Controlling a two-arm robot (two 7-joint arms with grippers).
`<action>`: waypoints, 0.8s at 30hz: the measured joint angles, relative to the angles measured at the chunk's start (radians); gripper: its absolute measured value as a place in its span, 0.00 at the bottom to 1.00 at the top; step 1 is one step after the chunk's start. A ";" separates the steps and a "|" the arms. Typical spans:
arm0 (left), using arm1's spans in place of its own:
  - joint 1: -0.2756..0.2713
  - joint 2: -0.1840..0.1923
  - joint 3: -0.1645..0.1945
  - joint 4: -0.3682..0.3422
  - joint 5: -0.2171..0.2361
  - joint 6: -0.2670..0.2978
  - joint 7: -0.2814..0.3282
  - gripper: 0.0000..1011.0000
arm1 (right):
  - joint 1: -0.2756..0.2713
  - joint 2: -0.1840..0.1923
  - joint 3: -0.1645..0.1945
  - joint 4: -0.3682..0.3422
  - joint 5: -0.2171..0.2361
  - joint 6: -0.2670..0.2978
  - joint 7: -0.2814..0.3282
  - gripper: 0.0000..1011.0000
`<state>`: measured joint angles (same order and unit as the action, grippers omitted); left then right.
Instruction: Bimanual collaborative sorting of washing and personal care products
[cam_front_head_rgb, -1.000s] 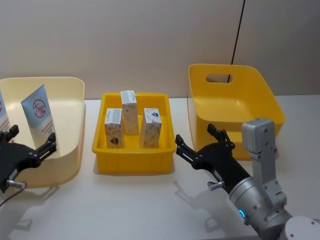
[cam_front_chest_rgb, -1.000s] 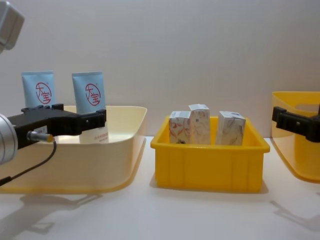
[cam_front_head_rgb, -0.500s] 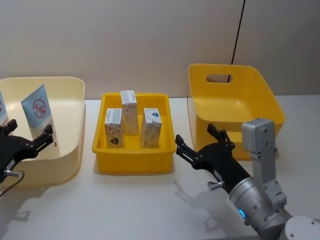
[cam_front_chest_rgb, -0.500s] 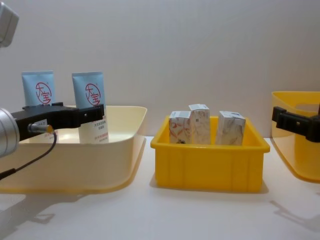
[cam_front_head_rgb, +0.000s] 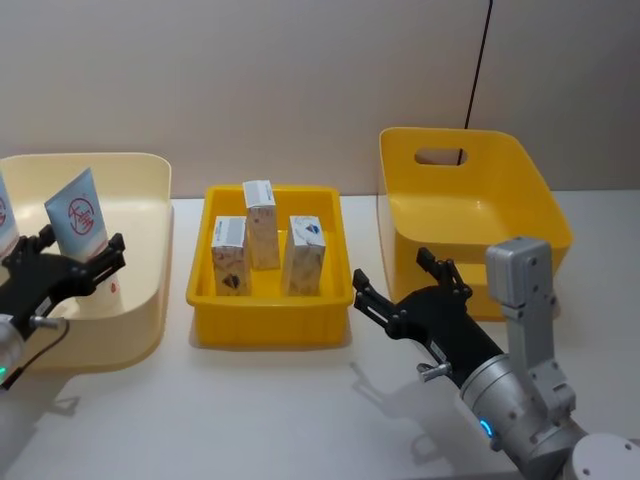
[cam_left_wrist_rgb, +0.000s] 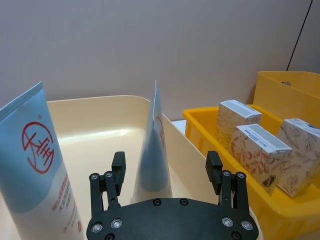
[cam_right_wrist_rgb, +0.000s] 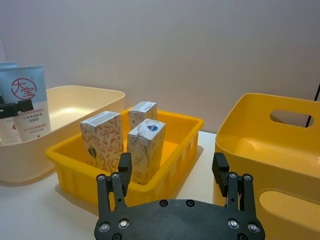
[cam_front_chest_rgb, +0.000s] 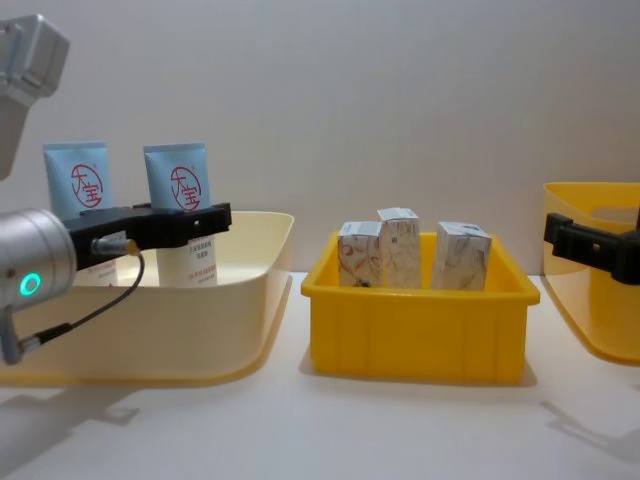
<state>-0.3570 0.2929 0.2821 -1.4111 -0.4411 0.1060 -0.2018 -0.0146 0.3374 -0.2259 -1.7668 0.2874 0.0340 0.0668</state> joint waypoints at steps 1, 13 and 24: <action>-0.013 -0.007 0.002 0.015 0.001 -0.002 -0.003 0.99 | 0.000 0.000 0.000 0.000 0.000 0.000 0.000 0.99; -0.081 -0.041 0.011 0.111 0.017 -0.014 -0.015 0.99 | 0.000 0.000 0.000 0.000 0.000 0.000 0.000 0.99; -0.111 -0.057 0.014 0.153 0.026 -0.019 -0.019 0.78 | 0.000 0.000 0.000 0.000 0.000 0.000 0.000 0.99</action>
<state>-0.4678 0.2360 0.2957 -1.2581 -0.4149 0.0867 -0.2204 -0.0147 0.3374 -0.2258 -1.7668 0.2873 0.0341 0.0668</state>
